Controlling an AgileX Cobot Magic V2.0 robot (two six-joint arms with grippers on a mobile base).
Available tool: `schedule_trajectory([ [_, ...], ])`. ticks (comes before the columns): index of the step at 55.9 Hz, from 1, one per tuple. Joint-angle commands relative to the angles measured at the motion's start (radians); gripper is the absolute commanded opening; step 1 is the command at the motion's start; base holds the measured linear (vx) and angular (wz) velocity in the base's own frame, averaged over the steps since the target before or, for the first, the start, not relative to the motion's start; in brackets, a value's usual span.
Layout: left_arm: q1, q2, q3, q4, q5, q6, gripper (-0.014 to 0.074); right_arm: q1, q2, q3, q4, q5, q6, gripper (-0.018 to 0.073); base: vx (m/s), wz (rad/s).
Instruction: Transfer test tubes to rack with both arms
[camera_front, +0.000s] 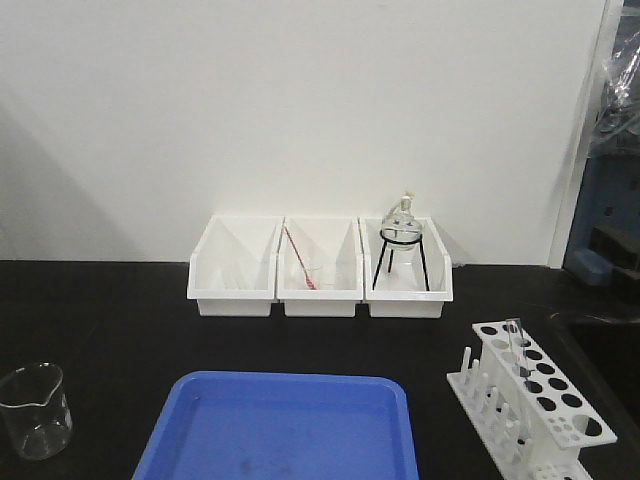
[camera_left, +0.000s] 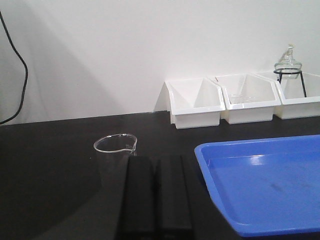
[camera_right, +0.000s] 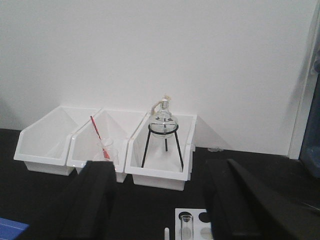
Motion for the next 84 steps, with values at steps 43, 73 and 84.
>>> schedule_trajectory([
  [43,0.001,0.007,0.025,-0.009,-0.077,-0.002,-0.0007,-0.002,-0.504,0.247,-1.399,-0.141,1.552,-0.0015,0.0,0.0],
  [73,0.001,0.007,0.025,-0.009,-0.077,-0.002,-0.0007,0.206,-0.907,0.862,-1.904,-0.612,1.798,-0.0011,0.0,0.0],
  [84,0.001,0.007,0.025,-0.009,-0.077,-0.002,-0.0007,0.206,-0.995,0.944,-1.843,-0.55,1.821,-0.0011,0.0,0.0],
])
